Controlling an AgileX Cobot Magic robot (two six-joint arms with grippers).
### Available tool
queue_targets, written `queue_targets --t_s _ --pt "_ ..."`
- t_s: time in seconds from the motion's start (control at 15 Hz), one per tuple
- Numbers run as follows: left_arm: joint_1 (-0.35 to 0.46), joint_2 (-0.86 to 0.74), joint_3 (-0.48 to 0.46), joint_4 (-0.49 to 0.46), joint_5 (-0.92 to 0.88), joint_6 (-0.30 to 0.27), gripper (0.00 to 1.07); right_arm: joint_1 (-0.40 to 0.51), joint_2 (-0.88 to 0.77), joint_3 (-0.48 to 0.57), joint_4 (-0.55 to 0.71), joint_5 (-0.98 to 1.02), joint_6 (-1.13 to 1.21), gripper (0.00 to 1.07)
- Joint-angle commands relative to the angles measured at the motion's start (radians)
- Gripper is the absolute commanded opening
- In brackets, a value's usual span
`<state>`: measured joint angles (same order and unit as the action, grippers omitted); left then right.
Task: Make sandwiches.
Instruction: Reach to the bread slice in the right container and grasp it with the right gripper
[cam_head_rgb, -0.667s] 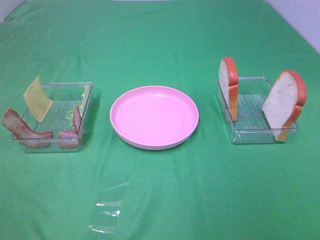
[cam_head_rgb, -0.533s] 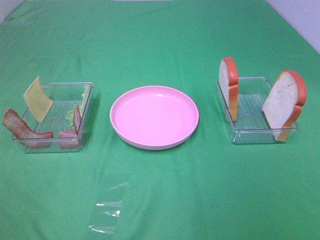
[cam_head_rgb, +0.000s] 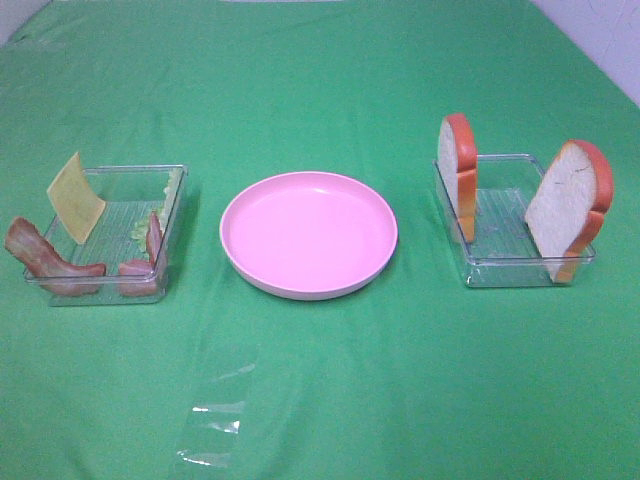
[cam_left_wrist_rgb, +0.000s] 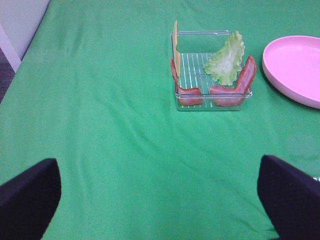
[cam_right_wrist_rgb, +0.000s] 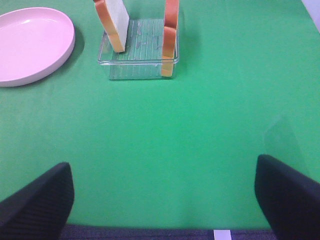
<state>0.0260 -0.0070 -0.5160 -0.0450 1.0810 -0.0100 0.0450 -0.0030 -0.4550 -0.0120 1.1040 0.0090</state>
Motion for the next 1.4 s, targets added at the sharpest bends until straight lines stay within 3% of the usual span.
queue_targets --t_s 0.07,0.27,0.53,0.8,0.87,1.33,1.4 --pt "0.003 -0.018 -0.001 -0.008 -0.004 -0.001 1.02 -0.007 0.001 -0.003 -0.012 -0.007 -0.009 0.94" --pt "0.003 -0.018 -0.001 -0.008 -0.004 -0.001 1.02 -0.007 0.276 -0.061 -0.006 -0.044 0.000 0.94" --pt "0.003 -0.018 -0.001 -0.008 -0.004 -0.001 1.02 -0.007 0.750 -0.328 0.064 -0.039 -0.001 0.94" --pt "0.003 -0.018 -0.001 -0.008 -0.004 -0.001 1.02 -0.007 1.202 -0.680 0.097 -0.014 0.087 0.94" --pt "0.003 -0.018 -0.001 -0.008 -0.004 -0.001 1.02 -0.007 1.366 -0.821 0.097 -0.009 0.123 0.94" --pt "0.003 -0.018 -0.001 -0.008 -0.004 -0.001 1.02 -0.005 1.705 -1.221 0.116 0.071 0.130 0.94" --pt "0.003 -0.018 -0.001 -0.008 -0.004 -0.001 1.02 0.029 1.778 -1.294 0.119 0.067 0.128 0.94"
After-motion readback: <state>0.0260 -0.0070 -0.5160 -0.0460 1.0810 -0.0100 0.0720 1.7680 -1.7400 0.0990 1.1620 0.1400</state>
